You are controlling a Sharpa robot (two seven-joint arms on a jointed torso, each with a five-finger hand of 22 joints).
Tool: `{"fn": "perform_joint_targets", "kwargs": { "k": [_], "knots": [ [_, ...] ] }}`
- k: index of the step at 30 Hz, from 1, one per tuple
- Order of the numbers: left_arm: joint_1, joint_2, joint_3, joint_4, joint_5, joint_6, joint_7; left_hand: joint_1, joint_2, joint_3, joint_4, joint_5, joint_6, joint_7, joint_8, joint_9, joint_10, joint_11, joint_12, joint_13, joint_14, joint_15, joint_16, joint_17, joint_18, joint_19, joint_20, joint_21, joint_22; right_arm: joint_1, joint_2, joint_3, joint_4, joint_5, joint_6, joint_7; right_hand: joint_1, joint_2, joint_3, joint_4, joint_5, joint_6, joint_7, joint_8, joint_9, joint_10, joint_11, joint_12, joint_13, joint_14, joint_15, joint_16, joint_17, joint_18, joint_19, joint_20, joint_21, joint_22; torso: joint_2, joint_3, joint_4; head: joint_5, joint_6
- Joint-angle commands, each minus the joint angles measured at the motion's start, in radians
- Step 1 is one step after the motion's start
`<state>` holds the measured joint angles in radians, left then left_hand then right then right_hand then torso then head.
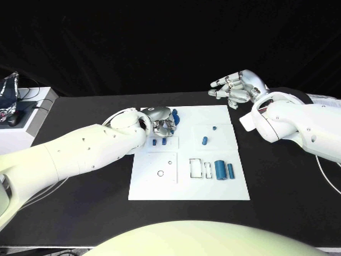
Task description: Assemble the parts on the task board
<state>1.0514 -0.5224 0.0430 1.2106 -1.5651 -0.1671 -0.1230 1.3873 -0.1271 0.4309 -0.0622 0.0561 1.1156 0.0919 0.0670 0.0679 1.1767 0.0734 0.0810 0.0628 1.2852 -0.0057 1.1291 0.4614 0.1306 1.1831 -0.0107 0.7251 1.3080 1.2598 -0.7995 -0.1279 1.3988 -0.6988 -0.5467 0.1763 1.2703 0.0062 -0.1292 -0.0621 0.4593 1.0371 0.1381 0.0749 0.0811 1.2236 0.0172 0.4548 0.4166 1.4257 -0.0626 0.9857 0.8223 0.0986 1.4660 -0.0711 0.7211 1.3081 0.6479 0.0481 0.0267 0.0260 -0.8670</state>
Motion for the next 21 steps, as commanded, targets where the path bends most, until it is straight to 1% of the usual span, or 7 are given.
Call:
{"fn": "perform_joint_targets", "kwargs": {
  "k": [1, 5, 7, 11, 13, 16, 21],
  "knots": [
    [0.000, 0.000, 0.000, 0.003, 0.010, 0.018, 0.011, 0.002, 0.012, 0.004, -0.004, -0.001, 0.013, 0.001, -0.002, 0.002, 0.022, -0.005, 0.005, 0.002, 0.003, -0.006, 0.005, -0.001, 0.018, 0.006, -0.001, 0.009, 0.019, 0.000, 0.001, 0.000, 0.001, -0.012, 0.007, 0.010, 0.007, -0.003, 0.002, 0.005, 0.006, -0.002, -0.002, -0.001, 0.001, 0.005, -0.001, 0.007, 0.003, 0.008, 0.001, -0.005, -0.002, 0.001, 0.032, -0.006, 0.004, 0.095, 0.000, 0.0010, -0.0003, 0.001, -0.001],
    [0.000, -0.001, 0.000, 0.004, 0.011, 0.020, 0.014, 0.011, 0.021, 0.003, -0.012, -0.001, 0.030, 0.002, -0.002, 0.002, 0.046, -0.014, 0.011, 0.002, 0.004, -0.012, 0.005, -0.001, 0.014, 0.008, -0.007, 0.015, 0.022, 0.000, 0.001, 0.000, 0.001, -0.013, 0.008, 0.009, 0.007, -0.003, 0.003, 0.004, 0.013, -0.002, -0.001, -0.001, 0.001, 0.004, -0.001, 0.007, 0.004, 0.008, 0.000, -0.006, -0.004, 0.001, 0.031, -0.006, 0.003, 0.094, 0.000, 0.0013, -0.0006, 0.001, -0.001],
    [0.000, -0.001, 0.000, 0.005, 0.011, 0.020, 0.015, 0.016, 0.031, 0.003, -0.020, -0.001, 0.042, 0.002, -0.003, 0.002, 0.059, -0.018, 0.008, 0.002, 0.005, -0.015, 0.005, -0.002, 0.009, 0.009, -0.012, 0.022, 0.026, 0.000, 0.002, 0.000, 0.000, -0.013, 0.008, 0.009, 0.008, -0.003, 0.003, 0.004, 0.014, -0.002, -0.002, -0.001, 0.001, 0.004, -0.001, 0.007, 0.004, 0.008, 0.000, -0.006, -0.004, 0.001, 0.031, -0.006, 0.003, 0.094, 0.000, 0.0015, -0.0005, 0.001, 0.000],
    [0.000, -0.001, 0.000, 0.005, 0.011, 0.016, 0.014, 0.022, 0.046, 0.009, -0.035, -0.001, 0.058, 0.006, -0.003, 0.001, 0.081, -0.022, 0.002, 0.002, 0.007, -0.019, 0.005, -0.001, 0.005, 0.011, -0.018, 0.032, 0.033, 0.000, 0.002, 0.000, 0.000, -0.014, 0.008, 0.009, 0.008, -0.003, 0.003, 0.004, 0.015, -0.002, -0.002, -0.001, 0.000, 0.004, -0.002, 0.007, 0.004, 0.008, 0.000, -0.007, -0.004, 0.001, 0.031, -0.006, 0.003, 0.094, 0.000, 0.0023, -0.0016, 0.002, 0.000],
    [0.000, -0.002, 0.000, 0.005, 0.011, 0.011, 0.014, 0.024, 0.051, 0.012, -0.041, -0.001, 0.066, 0.006, -0.003, 0.002, 0.090, -0.024, 0.000, 0.003, 0.006, -0.021, 0.005, -0.001, 0.004, 0.010, -0.020, 0.034, 0.035, 0.000, 0.002, 0.000, 0.000, -0.014, 0.008, 0.008, 0.007, -0.004, 0.004, 0.004, 0.018, -0.001, -0.002, -0.001, 0.000, 0.005, -0.002, 0.007, 0.005, 0.008, 0.000, -0.006, -0.004, 0.001, 0.031, -0.006, 0.003, 0.094, 0.000, 0.0020, -0.0018, 0.001, 0.000],
    [0.000, -0.003, 0.000, 0.004, 0.013, -0.001, 0.016, 0.024, 0.060, 0.018, -0.056, -0.001, 0.071, 0.010, -0.005, 0.001, 0.103, -0.024, -0.010, 0.004, 0.006, -0.021, 0.005, 0.000, 0.002, 0.009, -0.023, 0.041, 0.038, 0.000, 0.002, 0.000, 0.000, -0.015, 0.009, 0.008, 0.007, -0.004, 0.004, 0.004, 0.018, -0.001, -0.002, -0.001, 0.000, 0.005, -0.002, 0.007, 0.005, 0.008, 0.000, -0.006, -0.004, 0.001, 0.031, -0.006, 0.003, 0.094, 0.000, 0.0021, -0.0009, 0.000, -0.001],
    [0.000, -0.005, 0.000, 0.006, 0.021, -0.020, 0.021, 0.012, 0.062, 0.036, -0.073, -0.001, 0.067, 0.015, -0.004, 0.001, 0.108, -0.022, -0.017, 0.003, 0.010, -0.019, 0.002, 0.001, 0.000, 0.008, -0.024, 0.051, 0.039, 0.000, 0.002, 0.000, -0.001, -0.016, 0.011, 0.006, 0.007, -0.005, 0.004, 0.004, 0.022, -0.001, -0.002, -0.001, 0.000, 0.004, -0.002, 0.006, 0.005, 0.007, 0.000, -0.010, -0.008, 0.001, 0.030, -0.006, 0.000, 0.094, 0.000, 0.0019, -0.0006, -0.001, 0.000]
  ]
}}
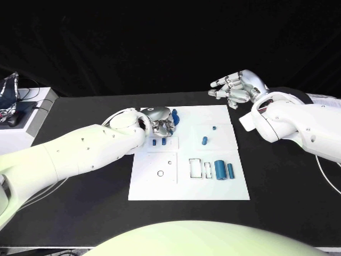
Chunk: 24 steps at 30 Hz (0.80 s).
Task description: Assemble the parts on the task board
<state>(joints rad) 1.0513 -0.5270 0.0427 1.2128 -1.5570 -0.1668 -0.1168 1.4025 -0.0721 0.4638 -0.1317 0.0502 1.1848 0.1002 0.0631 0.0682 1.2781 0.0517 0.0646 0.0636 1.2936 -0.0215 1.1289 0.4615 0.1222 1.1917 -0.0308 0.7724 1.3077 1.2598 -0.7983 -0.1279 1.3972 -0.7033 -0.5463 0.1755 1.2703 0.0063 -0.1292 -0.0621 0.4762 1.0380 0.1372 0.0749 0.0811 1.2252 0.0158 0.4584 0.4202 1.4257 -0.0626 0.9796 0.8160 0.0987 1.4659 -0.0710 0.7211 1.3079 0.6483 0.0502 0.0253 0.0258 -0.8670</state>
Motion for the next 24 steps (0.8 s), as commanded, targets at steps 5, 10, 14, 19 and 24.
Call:
{"fn": "perform_joint_targets", "kwargs": {
  "k": [5, 10, 14, 19, 24],
  "knots": [
    [-0.001, -0.013, 0.001, 0.020, 0.024, -0.034, 0.019, -0.007, 0.006, 0.004, -0.007, 0.005, -0.001, 0.007, -0.001, 0.000, 0.006, 0.000, -0.002, 0.002, 0.002, -0.003, 0.001, 0.002, 0.008, 0.000, -0.005, 0.007, 0.039, 0.000, 0.001, 0.000, 0.000, -0.012, 0.011, 0.006, 0.007, -0.005, 0.004, 0.004, 0.005, -0.002, -0.001, -0.001, 0.000, 0.002, 0.000, 0.003, 0.001, 0.007, 0.000, -0.004, -0.002, 0.001, 0.030, -0.006, 0.000, 0.094, 0.001, -0.0007, 0.0009, 0.000, 0.003],
    [-0.002, -0.043, 0.005, 0.056, 0.041, -0.041, 0.020, -0.010, 0.003, 0.004, -0.007, 0.005, -0.004, 0.008, -0.001, 0.000, 0.003, 0.001, -0.002, 0.002, 0.002, -0.003, 0.000, 0.002, 0.009, -0.002, -0.004, 0.005, 0.038, 0.000, -0.001, 0.000, 0.001, -0.013, 0.012, 0.005, 0.007, -0.005, 0.004, 0.004, 0.005, -0.002, -0.001, -0.001, 0.000, 0.002, 0.000, 0.003, 0.001, 0.007, 0.000, -0.004, -0.002, 0.001, 0.030, -0.006, 0.000, 0.094, 0.000, -0.0011, 0.0009, -0.001, 0.003],
    [-0.004, -0.081, 0.024, 0.101, 0.059, -0.039, 0.016, -0.013, -0.001, 0.002, -0.005, 0.004, -0.010, 0.012, -0.002, -0.001, -0.003, 0.004, -0.002, 0.001, 0.001, -0.001, -0.001, 0.002, 0.010, -0.003, -0.002, 0.004, 0.036, 0.000, -0.003, 0.000, 0.001, -0.013, 0.013, 0.004, 0.007, -0.005, 0.004, 0.004, 0.005, -0.002, -0.001, -0.001, 0.000, 0.002, 0.000, 0.003, 0.001, 0.007, 0.000, -0.004, -0.002, 0.001, 0.030, -0.006, 0.000, 0.094, 0.000, -0.0008, 0.0019, -0.001, 0.003],
    [-0.013, -0.126, 0.051, 0.145, 0.070, -0.039, 0.009, -0.013, -0.005, 0.004, 0.000, 0.005, -0.014, 0.015, 0.000, 0.000, -0.009, 0.007, -0.001, 0.001, 0.002, 0.001, -0.001, 0.002, 0.013, -0.001, 0.002, 0.007, 0.036, 0.000, -0.003, 0.000, 0.001, -0.013, 0.014, 0.002, 0.007, -0.005, 0.004, 0.004, 0.005, -0.002, -0.001, -0.001, 0.000, 0.002, 0.000, 0.003, 0.001, 0.007, 0.000, -0.004, -0.002, 0.001, 0.030, -0.006, 0.000, 0.094, -0.001, -0.0015, 0.0026, -0.001, 0.000],
    [-0.023, -0.156, 0.065, 0.167, 0.075, -0.041, 0.004, -0.012, -0.007, 0.005, 0.003, 0.005, -0.011, 0.014, 0.000, 0.000, -0.007, 0.006, -0.002, 0.001, 0.003, 0.000, -0.002, 0.003, 0.015, 0.001, 0.003, 0.010, 0.036, 0.000, -0.005, 0.000, 0.000, -0.014, 0.015, 0.001, 0.007, -0.005, 0.004, 0.004, 0.005, -0.002, -0.001, -0.001, 0.000, 0.002, 0.000, 0.003, 0.001, 0.007, 0.000, -0.004, -0.002, 0.001, 0.030, -0.006, 0.000, 0.094, 0.000, -0.0023, 0.0013, 0.000, 0.002]
  ]
}}
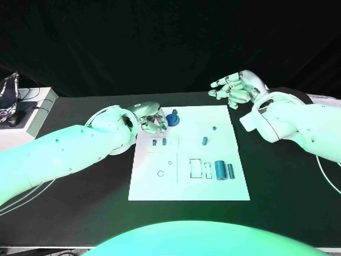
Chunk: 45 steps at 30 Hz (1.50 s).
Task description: Assemble the parts on the task board
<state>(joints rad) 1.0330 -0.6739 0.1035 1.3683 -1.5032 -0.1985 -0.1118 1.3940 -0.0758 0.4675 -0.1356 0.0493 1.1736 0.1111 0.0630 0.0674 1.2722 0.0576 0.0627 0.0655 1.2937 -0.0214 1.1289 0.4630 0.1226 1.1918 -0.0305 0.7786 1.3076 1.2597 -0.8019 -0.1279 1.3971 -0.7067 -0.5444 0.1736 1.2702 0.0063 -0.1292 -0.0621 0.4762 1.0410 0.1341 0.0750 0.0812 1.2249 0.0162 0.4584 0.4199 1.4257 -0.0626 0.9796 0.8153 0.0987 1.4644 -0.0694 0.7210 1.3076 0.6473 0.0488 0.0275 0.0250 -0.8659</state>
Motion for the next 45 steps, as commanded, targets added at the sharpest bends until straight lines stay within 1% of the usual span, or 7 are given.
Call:
{"fn": "perform_joint_targets", "kwargs": {
  "k": [1, 6, 13, 18, 27, 29, 45],
  "knots": [
    [-0.006, -0.014, 0.007, 0.014, 0.022, -0.010, -0.002, -0.003, -0.003, 0.001, 0.007, 0.005, 0.000, 0.003, 0.000, 0.001, -0.001, 0.000, 0.000, -0.001, 0.003, 0.000, -0.002, 0.001, 0.014, 0.001, 0.003, 0.003, 0.036, 0.000, -0.002, 0.000, 0.000, -0.010, 0.013, 0.003, 0.007, -0.005, 0.004, 0.004, 0.005, -0.005, 0.003, -0.001, 0.000, 0.003, -0.001, 0.003, 0.001, 0.007, 0.000, -0.004, -0.001, 0.001, 0.032, -0.008, 0.000, 0.094, 0.001, -0.0011, -0.0009, 0.000, 0.001],
    [-0.011, -0.026, 0.015, 0.014, 0.024, -0.001, -0.007, -0.002, -0.003, 0.002, 0.008, 0.005, 0.002, 0.003, 0.000, 0.001, 0.000, 0.000, 0.000, -0.001, 0.004, 0.000, -0.002, 0.002, 0.015, 0.002, 0.003, 0.005, 0.036, -0.001, -0.002, 0.000, 0.000, -0.011, 0.014, 0.001, 0.007, -0.005, 0.004, 0.004, 0.005, -0.005, 0.003, -0.001, 0.000, 0.003, -0.001, 0.003, 0.001, 0.007, 0.000, -0.004, -0.001, 0.001, 0.032, -0.008, 0.000, 0.094, 0.001, -0.0006, -0.0002, 0.003, 0.000],
    [-0.019, -0.023, 0.017, -0.002, 0.029, 0.006, -0.007, -0.004, -0.003, 0.001, 0.012, 0.005, 0.003, 0.003, -0.001, 0.001, 0.000, 0.000, 0.000, -0.001, 0.003, 0.000, -0.003, 0.002, 0.016, 0.001, 0.004, 0.004, 0.036, -0.001, -0.001, 0.000, -0.001, -0.012, 0.014, 0.001, 0.007, -0.005, 0.004, 0.004, 0.005, -0.005, 0.003, -0.001, 0.000, 0.003, -0.001, 0.003, 0.001, 0.007, 0.000, -0.004, -0.001, 0.001, 0.032, -0.008, 0.000, 0.094, 0.001, 0.0008, -0.0016, 0.005, -0.002],
    [-0.025, -0.011, 0.017, -0.026, 0.029, 0.005, -0.007, -0.003, -0.004, 0.001, 0.013, 0.005, 0.002, 0.003, -0.001, 0.001, -0.002, 0.000, 0.000, -0.001, 0.003, 0.000, -0.003, 0.002, 0.016, 0.000, 0.005, 0.004, 0.035, -0.001, -0.001, 0.000, -0.001, -0.012, 0.014, 0.001, 0.007, -0.005, 0.004, 0.004, 0.005, -0.005, 0.003, -0.001, 0.000, 0.003, -0.001, 0.003, 0.001, 0.007, 0.000, -0.004, -0.001, 0.001, 0.032, -0.008, 0.000, 0.094, 0.002, 0.0014, -0.0030, 0.005, -0.003],
    [-0.028, 0.003, 0.016, -0.056, 0.022, 0.003, -0.005, -0.001, -0.005, 0.002, 0.014, 0.005, 0.002, 0.003, 0.000, 0.001, -0.001, 0.000, 0.000, -0.001, 0.002, 0.000, -0.003, 0.003, 0.017, 0.000, 0.005, 0.004, 0.035, -0.002, -0.001, 0.000, 0.000, -0.012, 0.014, 0.001, 0.007, -0.005, 0.004, 0.004, 0.005, -0.005, 0.003, -0.001, 0.000, 0.003, -0.001, 0.003, 0.001, 0.007, 0.000, -0.004, -0.001, 0.001, 0.032, -0.008, 0.000, 0.094, 0.001, 0.0017, -0.0016, 0.003, -0.005],
    [-0.029, 0.008, 0.016, -0.061, 0.025, 0.003, -0.003, -0.001, -0.005, 0.002, 0.014, 0.005, 0.002, 0.003, 0.000, 0.001, -0.001, 0.000, 0.000, -0.001, 0.002, 0.000, -0.003, 0.003, 0.017, 0.000, 0.005, 0.004, 0.035, -0.002, -0.001, 0.000, 0.000, -0.012, 0.014, 0.001, 0.007, -0.005, 0.004, 0.004, 0.005, -0.005, 0.003, -0.001, 0.000, 0.003, -0.001, 0.003, 0.001, 0.007, 0.000, -0.004, -0.001, 0.001, 0.032, -0.008, 0.000, 0.094, 0.002, 0.0008, -0.0017, 0.001, -0.005],
    [-0.031, 0.021, 0.014, -0.071, 0.029, 0.014, -0.006, -0.001, -0.005, 0.002, 0.015, 0.005, 0.003, 0.003, 0.000, 0.001, -0.001, 0.000, 0.000, 0.000, 0.002, 0.000, -0.004, 0.003, 0.018, 0.000, 0.006, 0.004, 0.035, -0.002, -0.001, 0.000, 0.000, -0.012, 0.014, 0.001, 0.007, -0.005, 0.004, 0.004, 0.005, -0.005, 0.003, -0.001, 0.000, 0.003, -0.001, 0.003, 0.001, 0.007, 0.000, -0.004, -0.001, 0.001, 0.032, -0.008, 0.000, 0.094, 0.001, 0.0007, -0.0016, 0.002, -0.006]
  ]
}}
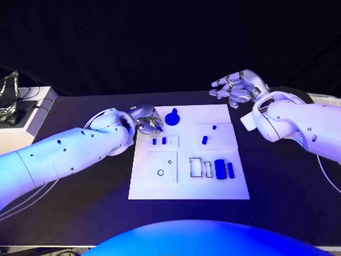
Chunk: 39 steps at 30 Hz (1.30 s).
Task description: Assemble the parts on the task board
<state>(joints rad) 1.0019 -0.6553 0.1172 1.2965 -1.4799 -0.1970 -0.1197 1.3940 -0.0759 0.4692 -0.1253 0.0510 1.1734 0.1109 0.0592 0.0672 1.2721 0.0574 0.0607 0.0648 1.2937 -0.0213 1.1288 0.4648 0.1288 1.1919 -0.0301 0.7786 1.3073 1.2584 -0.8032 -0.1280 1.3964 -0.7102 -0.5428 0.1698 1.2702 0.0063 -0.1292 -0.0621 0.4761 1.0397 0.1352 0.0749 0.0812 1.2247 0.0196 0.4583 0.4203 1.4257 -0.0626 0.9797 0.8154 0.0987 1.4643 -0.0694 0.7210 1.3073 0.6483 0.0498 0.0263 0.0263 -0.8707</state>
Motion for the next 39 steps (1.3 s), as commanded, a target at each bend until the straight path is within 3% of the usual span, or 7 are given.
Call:
{"fn": "perform_joint_targets", "kwargs": {
  "k": [1, 39],
  "knots": [
    [0.000, 0.003, 0.000, 0.001, 0.006, 0.015, 0.002, 0.000, -0.004, 0.000, 0.005, 0.004, 0.003, 0.004, 0.003, 0.001, -0.001, 0.000, 0.002, 0.000, 0.002, 0.000, -0.004, 0.002, 0.013, -0.001, 0.007, 0.004, 0.035, 0.000, 0.001, 0.000, 0.001, -0.009, 0.012, 0.005, 0.007, -0.005, 0.004, 0.004, 0.005, -0.004, 0.001, -0.001, 0.000, 0.003, -0.004, 0.003, 0.001, 0.007, 0.000, -0.004, -0.001, 0.001, 0.032, -0.008, 0.000, 0.094, 0.000, -0.0003, -0.0005, 0.000, 0.000],
    [0.000, 0.011, -0.006, 0.003, 0.017, 0.036, -0.008, 0.004, -0.001, -0.005, 0.005, 0.003, 0.002, 0.003, 0.004, 0.001, -0.001, 0.000, 0.003, 0.001, 0.000, 0.000, -0.003, 0.003, 0.015, -0.003, 0.009, 0.006, 0.036, 0.000, 0.001, 0.000, -0.001, -0.009, 0.012, 0.005, 0.007, -0.006, 0.008, 0.002, 0.007, -0.005, 0.002, -0.002, 0.000, 0.004, -0.004, 0.000, 0.001, 0.008, 0.000, -0.002, 0.000, 0.001, 0.032, -0.008, 0.000, 0.094, 0.000, 0.0000, -0.0007, -0.002, -0.002]
  ]
}}
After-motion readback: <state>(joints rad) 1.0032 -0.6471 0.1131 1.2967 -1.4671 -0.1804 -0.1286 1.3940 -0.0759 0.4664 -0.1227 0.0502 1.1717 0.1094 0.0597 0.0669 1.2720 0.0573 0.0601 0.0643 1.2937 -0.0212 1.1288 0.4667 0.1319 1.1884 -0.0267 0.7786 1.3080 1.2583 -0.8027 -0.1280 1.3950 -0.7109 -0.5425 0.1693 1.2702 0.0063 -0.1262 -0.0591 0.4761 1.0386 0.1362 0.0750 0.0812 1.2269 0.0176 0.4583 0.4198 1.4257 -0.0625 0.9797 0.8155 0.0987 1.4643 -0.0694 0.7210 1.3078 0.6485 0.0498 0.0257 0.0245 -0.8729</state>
